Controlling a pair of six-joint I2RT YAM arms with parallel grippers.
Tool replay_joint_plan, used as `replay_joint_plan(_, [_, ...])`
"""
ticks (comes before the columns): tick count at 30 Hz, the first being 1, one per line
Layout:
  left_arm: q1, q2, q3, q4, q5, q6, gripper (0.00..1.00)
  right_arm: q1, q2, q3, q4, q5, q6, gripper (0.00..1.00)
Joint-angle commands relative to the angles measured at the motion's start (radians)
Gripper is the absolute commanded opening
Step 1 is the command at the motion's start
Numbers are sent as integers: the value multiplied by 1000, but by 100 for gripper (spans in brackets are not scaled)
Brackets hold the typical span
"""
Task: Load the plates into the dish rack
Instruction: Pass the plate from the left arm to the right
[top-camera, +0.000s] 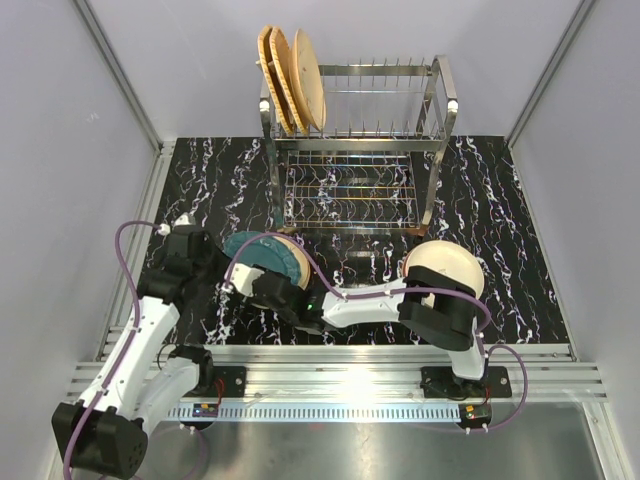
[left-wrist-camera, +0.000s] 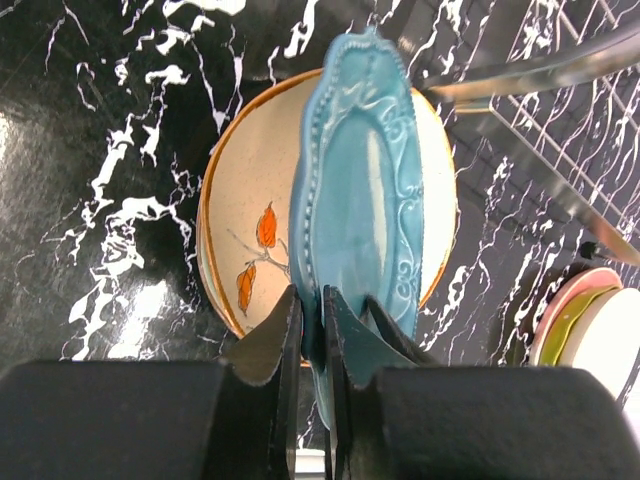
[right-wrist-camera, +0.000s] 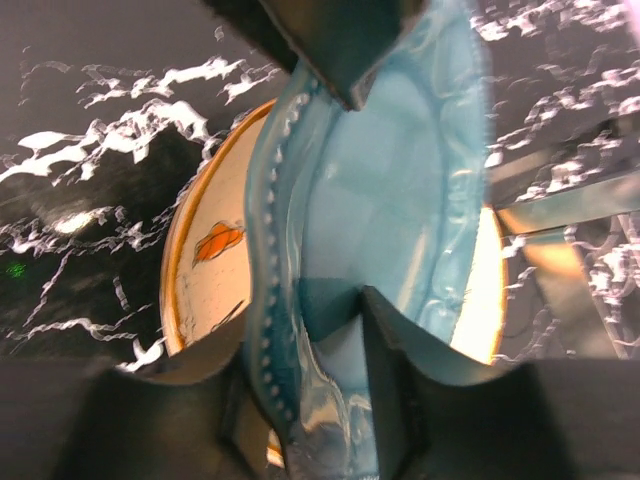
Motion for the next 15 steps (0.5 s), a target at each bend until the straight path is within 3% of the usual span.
replay_joint_plan(1, [-4,8,43,9,30,32,5,-13,0,8,90,67,-9,39])
replay_joint_plan(6, [-4,25,53,9,22,41,12,-11,-45,-38,113,23,-4,28])
replay_joint_plan(8, [-4,28,62,12,17,46,18,-11,-66,-52,119,14,-4,22])
replay_joint_plan(9, [-3,34,66,12,19,49,27,-11,-74,-61,119,3,-6,21])
replay_joint_plan(11, [-3,43,81,15,17,55,37,-11,-95,-70,116,-6,-6,17])
replay_joint_plan(15, [-3,75,116,21,27,69,43,-10,-129,-78,110,-49,10,14])
